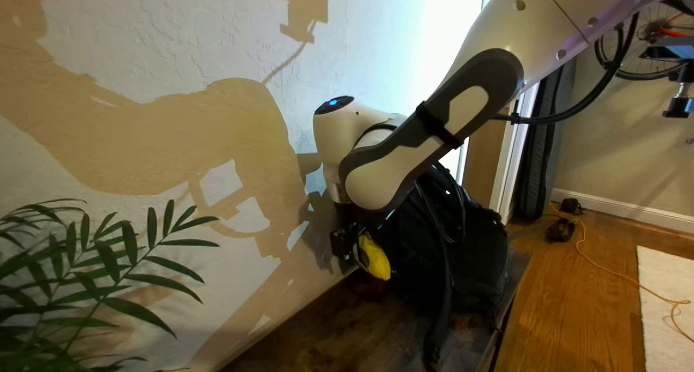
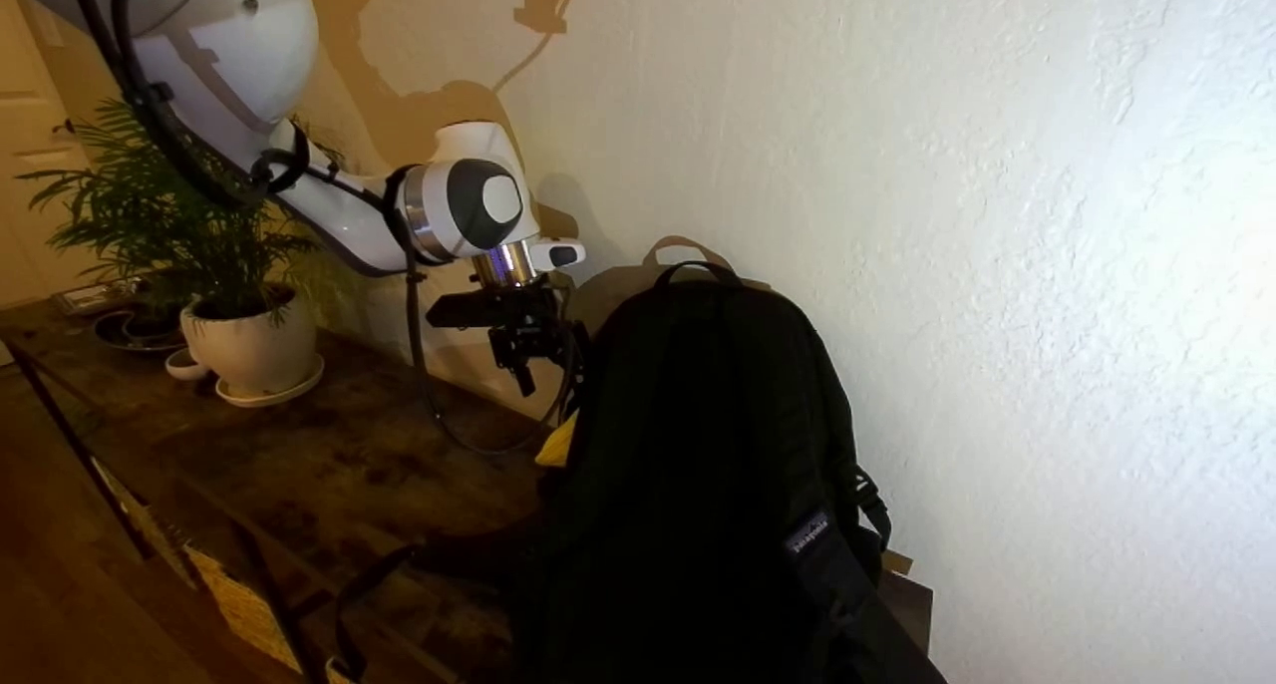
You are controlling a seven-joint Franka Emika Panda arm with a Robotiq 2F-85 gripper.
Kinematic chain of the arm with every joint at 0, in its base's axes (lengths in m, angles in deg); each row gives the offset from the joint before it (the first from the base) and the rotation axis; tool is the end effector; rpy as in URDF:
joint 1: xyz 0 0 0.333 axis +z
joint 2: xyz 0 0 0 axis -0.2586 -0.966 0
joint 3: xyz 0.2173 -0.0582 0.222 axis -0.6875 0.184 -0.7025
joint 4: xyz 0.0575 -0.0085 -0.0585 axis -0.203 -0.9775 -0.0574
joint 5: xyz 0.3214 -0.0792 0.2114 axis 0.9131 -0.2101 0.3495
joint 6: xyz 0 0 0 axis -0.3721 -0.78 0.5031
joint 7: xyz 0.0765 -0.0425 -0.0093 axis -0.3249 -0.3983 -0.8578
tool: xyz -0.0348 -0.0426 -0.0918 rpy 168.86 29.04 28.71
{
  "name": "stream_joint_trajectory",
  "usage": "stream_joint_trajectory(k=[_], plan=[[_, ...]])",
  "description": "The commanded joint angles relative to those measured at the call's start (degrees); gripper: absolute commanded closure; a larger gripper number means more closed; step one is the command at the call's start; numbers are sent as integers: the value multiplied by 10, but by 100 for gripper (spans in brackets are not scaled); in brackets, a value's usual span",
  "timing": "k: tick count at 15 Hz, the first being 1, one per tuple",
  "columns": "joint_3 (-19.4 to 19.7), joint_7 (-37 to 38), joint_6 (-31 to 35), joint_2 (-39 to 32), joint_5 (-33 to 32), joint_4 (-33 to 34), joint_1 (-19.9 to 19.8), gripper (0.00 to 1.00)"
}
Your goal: Put the yellow thing in the bag
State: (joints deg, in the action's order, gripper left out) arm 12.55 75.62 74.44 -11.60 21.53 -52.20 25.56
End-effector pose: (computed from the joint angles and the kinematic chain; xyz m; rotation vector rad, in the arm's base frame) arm 0.7340 0.0523 0.1309 2.8473 -0.0087 0.0816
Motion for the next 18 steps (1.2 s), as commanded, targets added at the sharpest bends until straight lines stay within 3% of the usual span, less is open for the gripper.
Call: stream_joint_trajectory(k=[1,8,9,10,11,18], plan=[[15,21,33,-20,-3,16,6,0],[24,8,33,-66,-5,80,4,2],[25,8,33,-71,-5,88,3,8],[26,5,32,-78,-5,96,2,27],[27,5,30,-81,-5,100,2,28],[28,8,35,-79,-5,95,5,76]])
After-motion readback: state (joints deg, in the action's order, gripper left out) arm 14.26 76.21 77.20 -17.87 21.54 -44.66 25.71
